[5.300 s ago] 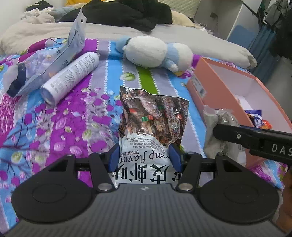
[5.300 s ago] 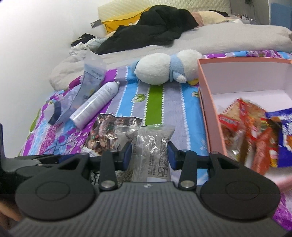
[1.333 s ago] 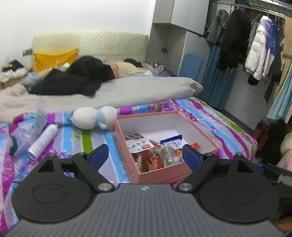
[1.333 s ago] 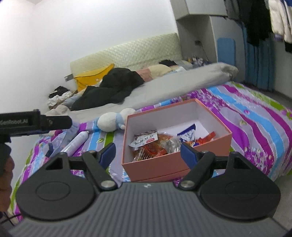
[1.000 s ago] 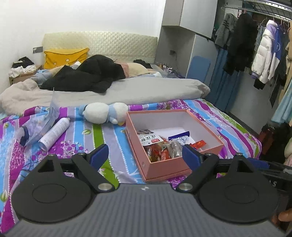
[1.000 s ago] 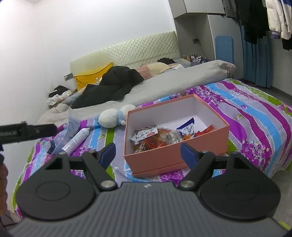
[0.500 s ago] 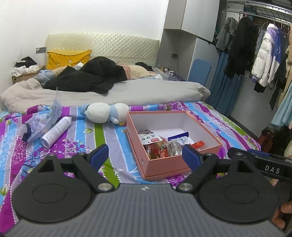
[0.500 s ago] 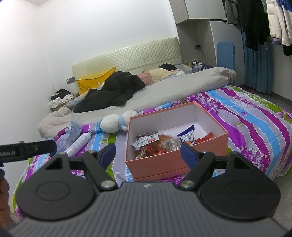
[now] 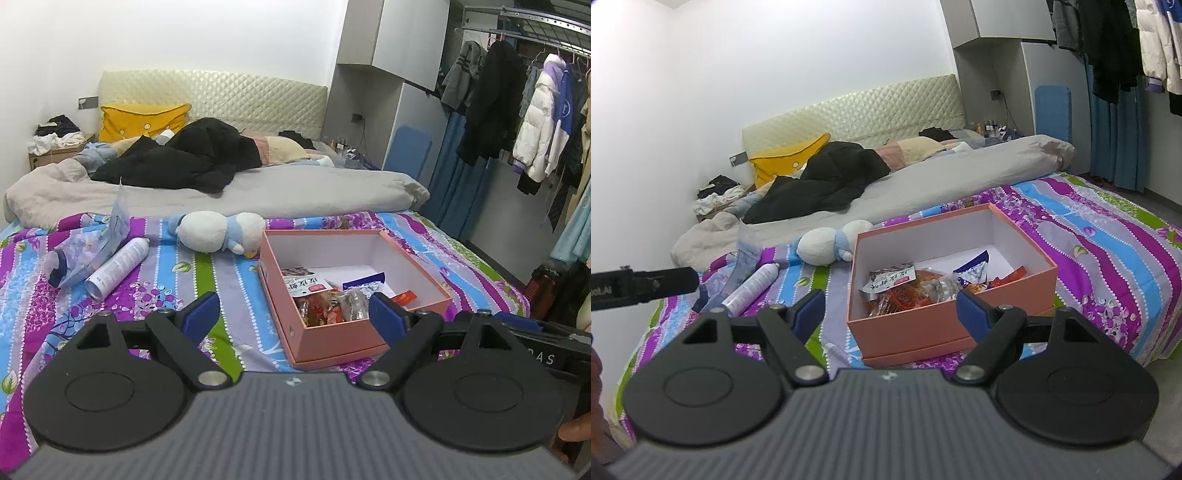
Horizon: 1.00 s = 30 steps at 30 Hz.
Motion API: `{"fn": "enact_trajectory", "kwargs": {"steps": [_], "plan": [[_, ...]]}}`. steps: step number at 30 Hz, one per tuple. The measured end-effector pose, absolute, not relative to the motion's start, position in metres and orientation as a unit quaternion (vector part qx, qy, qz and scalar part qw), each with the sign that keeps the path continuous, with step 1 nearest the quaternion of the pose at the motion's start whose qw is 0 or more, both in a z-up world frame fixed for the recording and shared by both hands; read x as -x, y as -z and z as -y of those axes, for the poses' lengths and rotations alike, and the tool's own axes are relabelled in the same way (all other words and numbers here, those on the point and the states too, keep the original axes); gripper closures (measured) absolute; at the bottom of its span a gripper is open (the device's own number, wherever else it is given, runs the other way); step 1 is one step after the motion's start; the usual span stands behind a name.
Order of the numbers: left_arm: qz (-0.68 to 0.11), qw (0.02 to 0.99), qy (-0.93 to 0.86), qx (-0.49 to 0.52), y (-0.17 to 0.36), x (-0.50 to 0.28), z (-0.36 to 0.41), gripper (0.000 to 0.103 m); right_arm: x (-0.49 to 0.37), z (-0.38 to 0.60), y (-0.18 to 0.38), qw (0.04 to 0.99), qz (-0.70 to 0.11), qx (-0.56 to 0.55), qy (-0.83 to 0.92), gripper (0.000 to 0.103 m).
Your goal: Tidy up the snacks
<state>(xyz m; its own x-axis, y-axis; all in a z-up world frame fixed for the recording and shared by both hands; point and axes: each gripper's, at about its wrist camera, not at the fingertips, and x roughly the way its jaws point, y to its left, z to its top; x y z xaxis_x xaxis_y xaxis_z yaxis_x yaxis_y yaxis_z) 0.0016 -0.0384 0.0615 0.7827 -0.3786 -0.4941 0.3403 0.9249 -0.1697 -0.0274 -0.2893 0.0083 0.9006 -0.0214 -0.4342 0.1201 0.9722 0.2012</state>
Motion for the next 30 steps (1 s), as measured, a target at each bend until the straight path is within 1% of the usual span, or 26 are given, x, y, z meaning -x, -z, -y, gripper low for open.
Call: {"fn": "enact_trajectory", "kwargs": {"steps": [12, 22, 24, 29, 30], "plan": [[-0.281, 0.937, 0.204, 0.041, -0.049, -0.026, 0.043, 0.013, 0.019, 0.293, 0.002, 0.969, -0.215, -0.105, 0.056, 0.023], [-0.277, 0.935, 0.219, 0.039, -0.050, -0.027, 0.045, 0.012, 0.019, 0.286, -0.012, 0.973, -0.206, -0.093, 0.055, 0.023], [-0.284, 0.933, 0.218, 0.033, -0.048, -0.029, 0.046, 0.004, 0.019, 0.284, -0.012, 0.972, -0.208, -0.090, 0.056, 0.023], [-0.291, 0.932, 0.215, 0.016, -0.046, -0.034, 0.052, 0.001, 0.011, 0.285, -0.008, 0.969, -0.221, -0.096, 0.061, 0.023], [-0.291, 0.933, 0.213, 0.012, -0.046, -0.035, 0.054, 0.000, 0.011, 0.286, -0.008, 0.969, -0.219, -0.099, 0.062, 0.019]]}}
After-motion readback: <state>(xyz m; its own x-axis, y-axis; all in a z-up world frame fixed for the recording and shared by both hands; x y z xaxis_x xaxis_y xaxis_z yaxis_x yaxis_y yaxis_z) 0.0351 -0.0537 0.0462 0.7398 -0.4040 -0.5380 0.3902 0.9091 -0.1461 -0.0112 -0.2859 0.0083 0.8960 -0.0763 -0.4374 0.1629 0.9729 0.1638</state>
